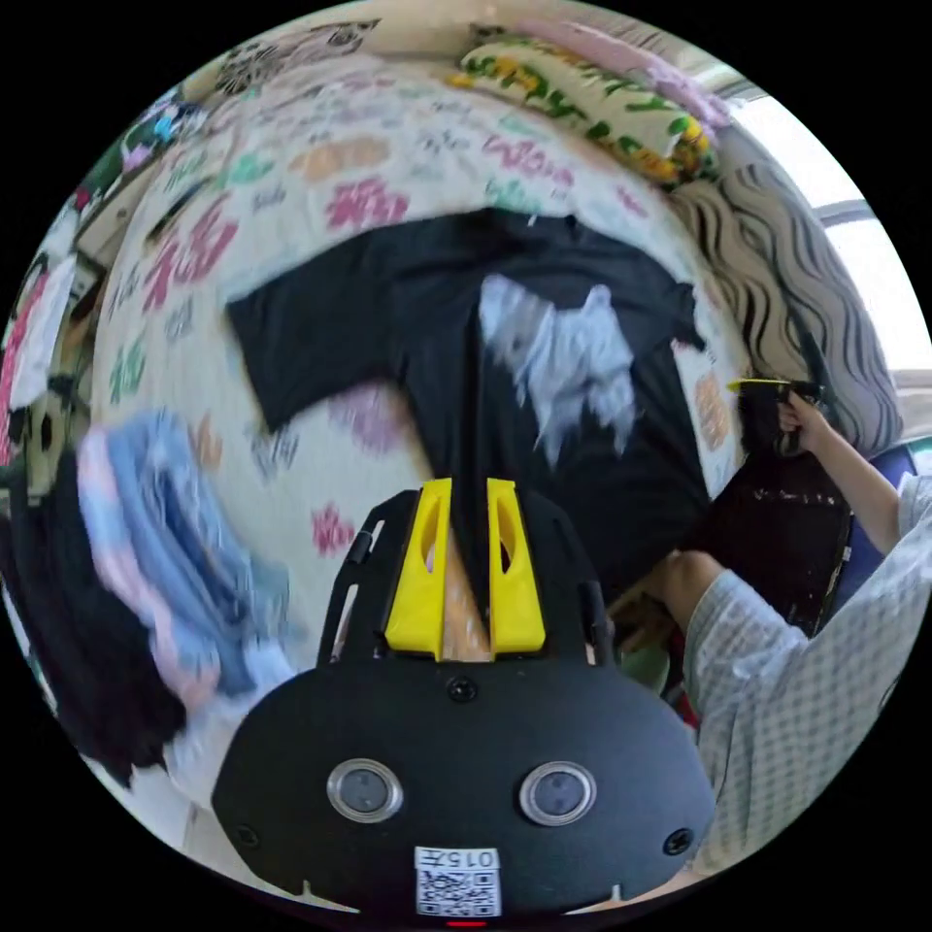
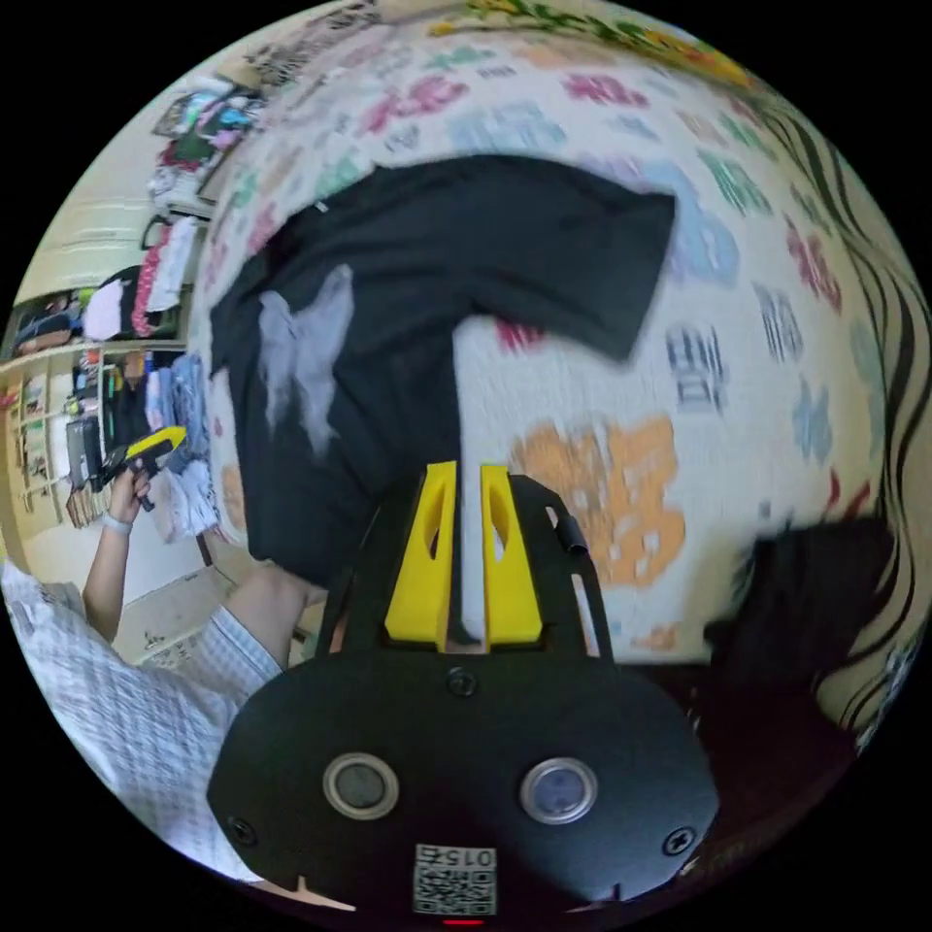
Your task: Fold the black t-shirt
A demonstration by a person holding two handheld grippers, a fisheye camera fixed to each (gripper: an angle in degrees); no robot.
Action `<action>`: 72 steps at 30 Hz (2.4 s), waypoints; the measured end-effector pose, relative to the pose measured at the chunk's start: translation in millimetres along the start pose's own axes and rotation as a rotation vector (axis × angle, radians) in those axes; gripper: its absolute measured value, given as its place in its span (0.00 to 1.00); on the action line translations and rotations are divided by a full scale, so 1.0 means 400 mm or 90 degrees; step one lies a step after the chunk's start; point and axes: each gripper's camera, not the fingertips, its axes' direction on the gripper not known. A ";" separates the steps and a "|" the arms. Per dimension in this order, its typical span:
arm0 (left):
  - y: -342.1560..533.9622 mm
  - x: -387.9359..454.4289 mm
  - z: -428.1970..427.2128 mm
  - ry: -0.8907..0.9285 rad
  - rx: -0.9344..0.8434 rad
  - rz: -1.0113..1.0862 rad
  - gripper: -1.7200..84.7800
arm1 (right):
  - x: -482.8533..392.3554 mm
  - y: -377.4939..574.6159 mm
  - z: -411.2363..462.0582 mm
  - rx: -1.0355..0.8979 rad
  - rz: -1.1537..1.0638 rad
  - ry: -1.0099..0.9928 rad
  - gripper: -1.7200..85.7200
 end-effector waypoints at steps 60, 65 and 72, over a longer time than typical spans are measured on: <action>-0.948 1.452 1.083 -0.126 0.027 0.532 0.11 | 0.211 0.318 -0.204 0.143 0.269 0.096 0.09; -1.162 1.707 1.196 -0.074 0.009 0.607 0.12 | 0.327 0.319 -0.181 0.185 0.340 0.002 0.10; -1.366 1.955 1.433 -0.125 -0.105 0.651 0.12 | 0.461 0.347 -0.110 0.207 0.416 -0.119 0.10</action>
